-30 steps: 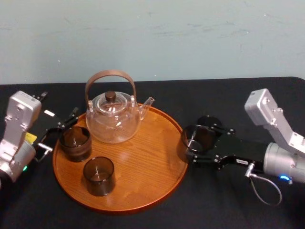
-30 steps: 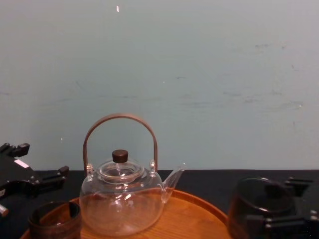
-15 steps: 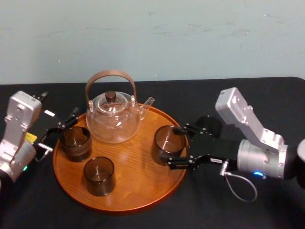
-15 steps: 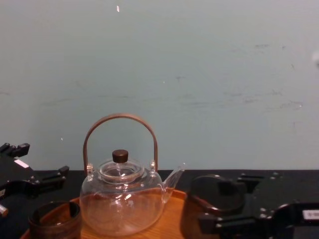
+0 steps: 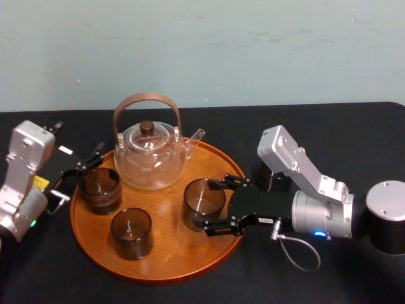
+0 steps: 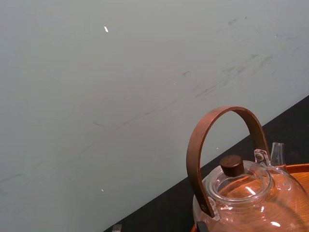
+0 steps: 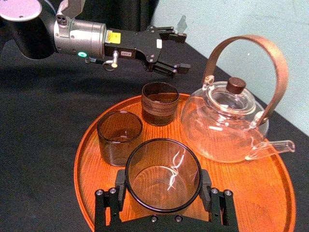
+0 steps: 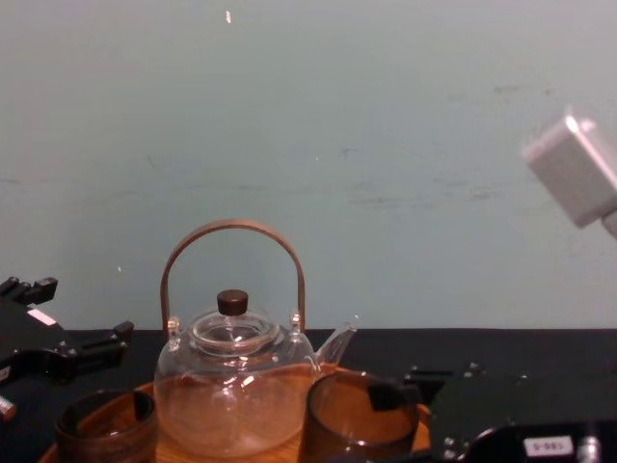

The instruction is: Pick up the glass from the table and place it on the tray.

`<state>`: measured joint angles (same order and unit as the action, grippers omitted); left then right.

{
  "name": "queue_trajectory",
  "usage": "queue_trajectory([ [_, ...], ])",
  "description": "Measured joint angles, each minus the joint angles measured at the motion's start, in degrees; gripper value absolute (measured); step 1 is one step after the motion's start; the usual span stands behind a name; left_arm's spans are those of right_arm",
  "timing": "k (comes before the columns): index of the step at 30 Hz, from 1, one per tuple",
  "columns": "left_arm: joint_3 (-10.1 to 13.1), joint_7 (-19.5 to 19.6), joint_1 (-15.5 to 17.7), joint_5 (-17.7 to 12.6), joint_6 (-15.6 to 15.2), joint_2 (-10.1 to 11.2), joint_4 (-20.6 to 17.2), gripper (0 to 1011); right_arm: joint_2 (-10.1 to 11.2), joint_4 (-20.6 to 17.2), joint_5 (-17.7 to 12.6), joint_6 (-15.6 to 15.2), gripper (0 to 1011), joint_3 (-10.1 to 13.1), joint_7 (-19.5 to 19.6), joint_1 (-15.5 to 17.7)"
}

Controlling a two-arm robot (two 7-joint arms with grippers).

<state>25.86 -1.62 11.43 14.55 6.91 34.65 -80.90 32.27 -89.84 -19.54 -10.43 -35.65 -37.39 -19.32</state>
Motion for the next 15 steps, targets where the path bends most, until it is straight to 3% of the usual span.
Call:
queue_trajectory([
  [15,0.0,0.0,0.0,0.0,0.0,0.0,0.0,1001,-2.1,4.3,0.1,0.9,902,-2.2,-0.5,-1.1],
])
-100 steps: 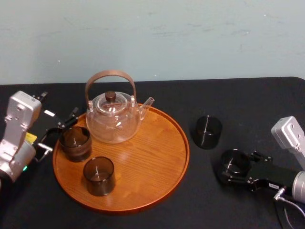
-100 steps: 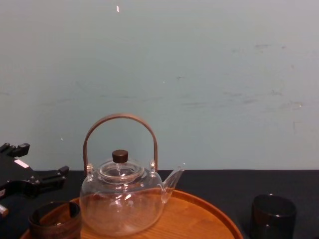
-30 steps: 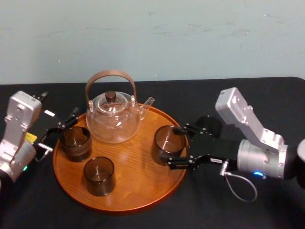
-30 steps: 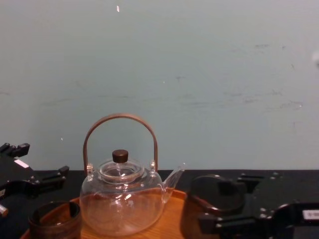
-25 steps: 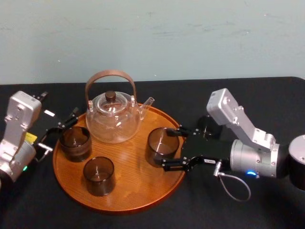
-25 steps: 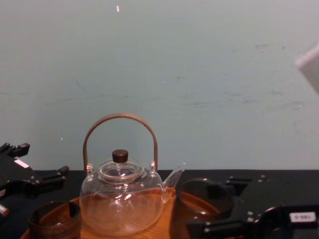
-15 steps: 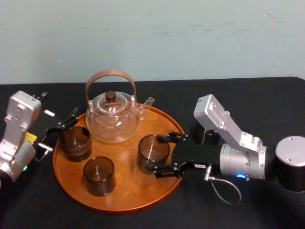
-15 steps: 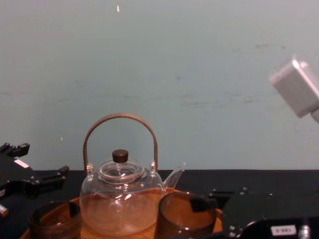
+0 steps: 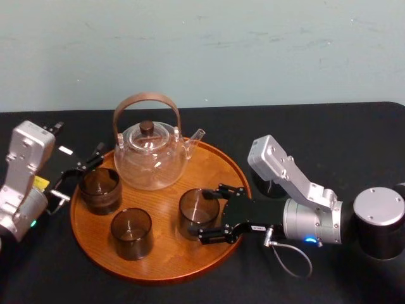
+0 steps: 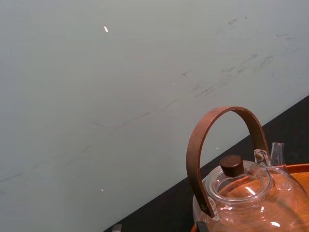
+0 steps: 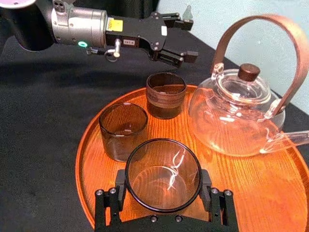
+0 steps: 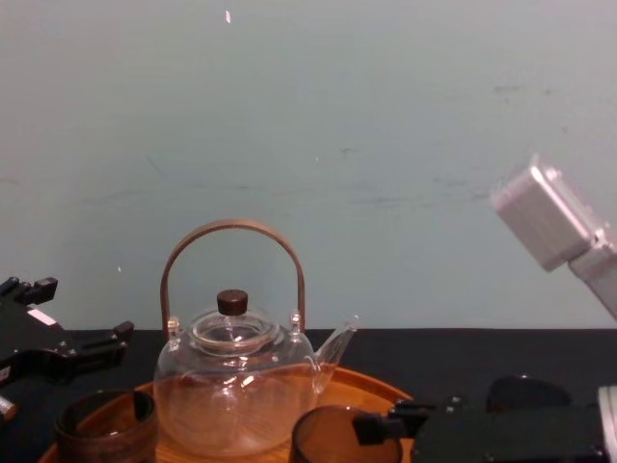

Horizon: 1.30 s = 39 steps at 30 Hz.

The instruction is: Pick up the glass from the table and place it on the tray.

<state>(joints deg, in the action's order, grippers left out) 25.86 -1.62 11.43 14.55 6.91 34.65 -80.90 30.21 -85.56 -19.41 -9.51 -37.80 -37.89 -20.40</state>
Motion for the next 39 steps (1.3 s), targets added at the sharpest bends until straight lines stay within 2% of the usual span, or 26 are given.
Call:
queue_trajectory([
  [20,0.0,0.0,0.0,0.0,0.0,0.0,0.0,1001,-1.1,3.8,0.4,0.0,902,-0.9,0.1,-0.5],
  [39,0.0,0.0,0.0,0.0,0.0,0.0,0.0,1001,-1.3,4.3,1.1,-0.2,902,-0.9,0.6,-0.3],
])
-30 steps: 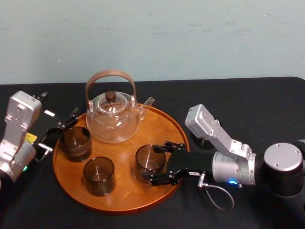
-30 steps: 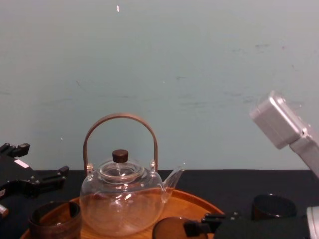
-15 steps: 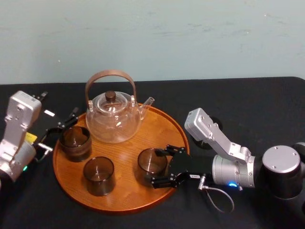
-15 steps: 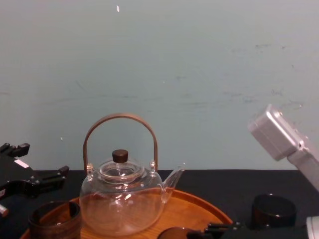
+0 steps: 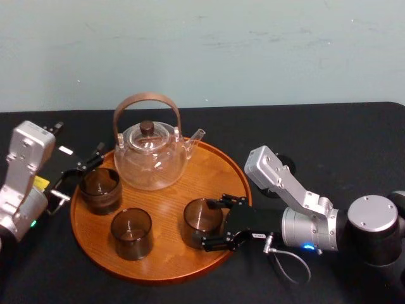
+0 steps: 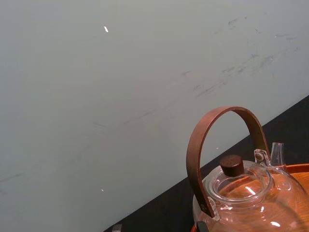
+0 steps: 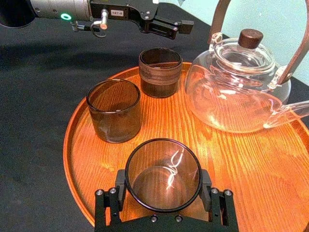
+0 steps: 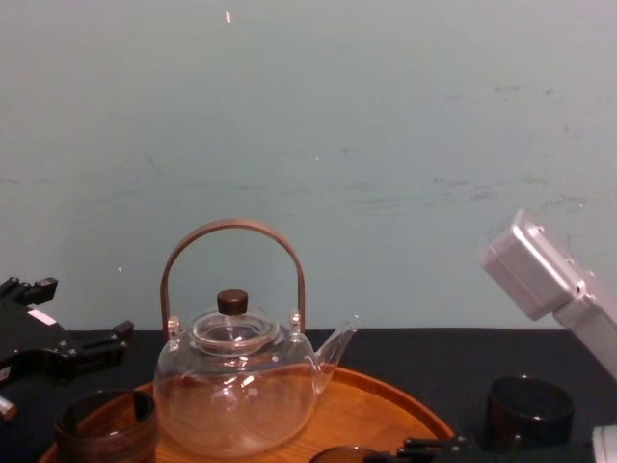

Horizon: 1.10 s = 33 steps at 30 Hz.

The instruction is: Pick up the glass from the table and place it on the tray.

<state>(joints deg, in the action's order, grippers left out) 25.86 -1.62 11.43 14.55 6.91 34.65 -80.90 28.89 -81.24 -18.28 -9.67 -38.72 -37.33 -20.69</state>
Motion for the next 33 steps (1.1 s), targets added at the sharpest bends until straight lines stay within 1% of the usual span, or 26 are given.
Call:
queue_trajectory([
  [7,0.0,0.0,0.0,0.0,0.0,0.0,0.0,1001,0.0,0.0,-0.1,0.0,905,0.0,0.0,0.0],
  [10,0.0,0.0,0.0,0.0,0.0,0.0,0.0,1001,0.0,0.0,-0.1,0.0,932,0.0,-0.1,0.0],
  [11,0.0,0.0,0.0,0.0,0.0,0.0,0.0,1001,0.0,0.0,-0.1,0.0,979,0.0,-0.1,0.0],
  [13,0.0,0.0,0.0,0.0,0.0,0.0,0.0,1001,0.0,0.0,-0.1,0.0,1002,0.0,-0.1,0.0],
  [33,0.0,0.0,0.0,0.0,0.0,0.0,0.0,1001,0.0,0.0,-0.2,-0.1,1002,0.0,-0.2,0.0],
])
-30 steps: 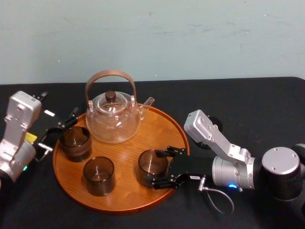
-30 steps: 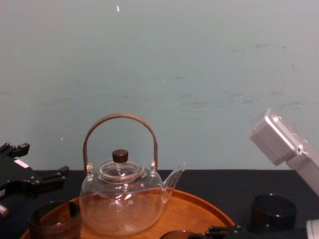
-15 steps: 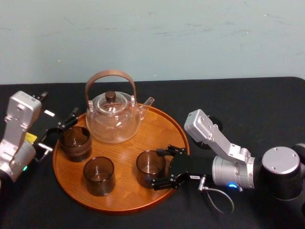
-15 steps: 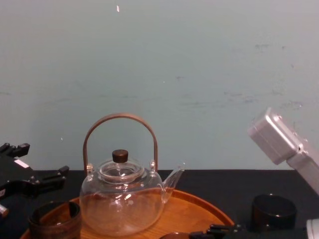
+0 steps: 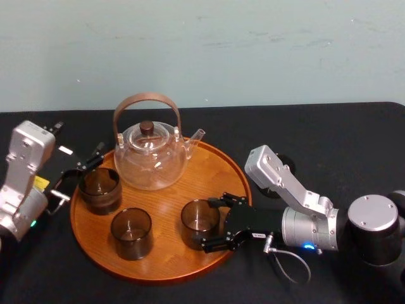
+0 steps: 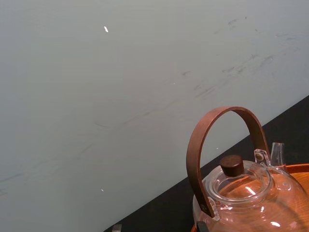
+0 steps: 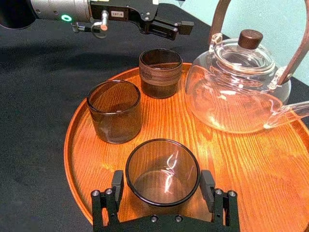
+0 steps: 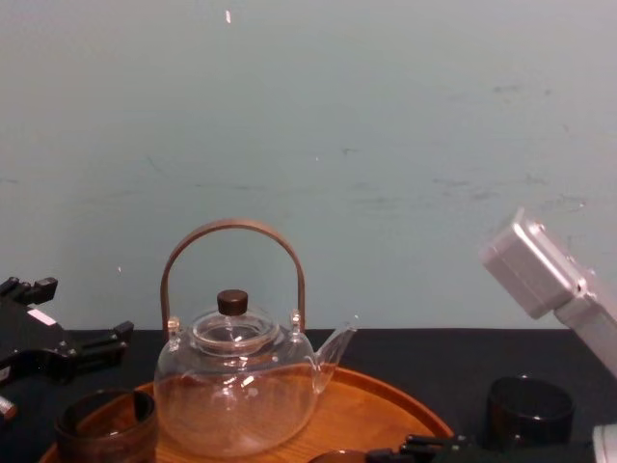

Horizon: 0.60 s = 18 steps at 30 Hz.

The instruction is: Pick up the glass from the table and place it on the tray.

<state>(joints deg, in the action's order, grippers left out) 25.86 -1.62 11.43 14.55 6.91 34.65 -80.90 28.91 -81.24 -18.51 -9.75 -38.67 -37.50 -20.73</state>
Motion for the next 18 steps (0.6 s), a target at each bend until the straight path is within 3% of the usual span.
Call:
queue_trajectory([
  [6,0.0,0.0,0.0,0.0,0.0,0.0,0.0,1001,0.7,-0.5,-0.7,0.1,1002,0.5,-0.8,0.4],
  [18,0.0,0.0,0.0,0.0,0.0,0.0,0.0,1001,6.0,-5.6,-4.3,1.5,1002,3.0,-2.6,3.6],
])
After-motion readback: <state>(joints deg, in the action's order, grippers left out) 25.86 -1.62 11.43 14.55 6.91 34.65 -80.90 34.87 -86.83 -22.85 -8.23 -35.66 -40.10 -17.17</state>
